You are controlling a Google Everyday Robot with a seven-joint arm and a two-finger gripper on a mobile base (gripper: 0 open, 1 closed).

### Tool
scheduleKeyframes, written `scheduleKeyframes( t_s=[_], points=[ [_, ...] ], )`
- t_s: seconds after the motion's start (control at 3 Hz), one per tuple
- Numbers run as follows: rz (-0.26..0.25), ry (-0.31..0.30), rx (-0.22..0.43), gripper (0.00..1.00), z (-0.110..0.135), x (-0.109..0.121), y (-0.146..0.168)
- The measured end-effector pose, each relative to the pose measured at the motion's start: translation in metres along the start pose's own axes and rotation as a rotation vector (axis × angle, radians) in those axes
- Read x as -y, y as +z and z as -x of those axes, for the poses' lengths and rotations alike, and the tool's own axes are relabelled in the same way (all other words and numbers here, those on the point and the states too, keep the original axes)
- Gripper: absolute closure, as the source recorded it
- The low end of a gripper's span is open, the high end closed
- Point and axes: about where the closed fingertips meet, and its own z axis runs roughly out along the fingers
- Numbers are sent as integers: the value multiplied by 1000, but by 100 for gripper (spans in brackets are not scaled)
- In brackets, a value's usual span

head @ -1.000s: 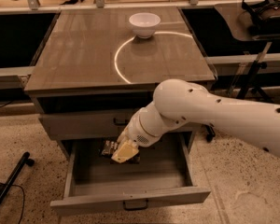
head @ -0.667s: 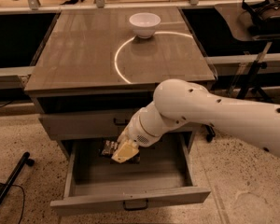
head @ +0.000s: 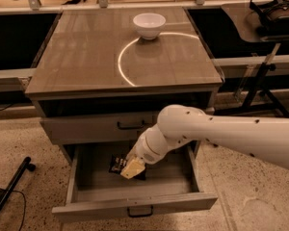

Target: Place rxbar chocolate into middle drawer

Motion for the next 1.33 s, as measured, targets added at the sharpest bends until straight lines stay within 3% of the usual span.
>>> scheduleKeyframes(
  t_s=[0.67,1.33],
  points=[
    [-56,122,73,100,-55,38,72],
    [-78,129,87,100,-68,54,98]
  ],
)
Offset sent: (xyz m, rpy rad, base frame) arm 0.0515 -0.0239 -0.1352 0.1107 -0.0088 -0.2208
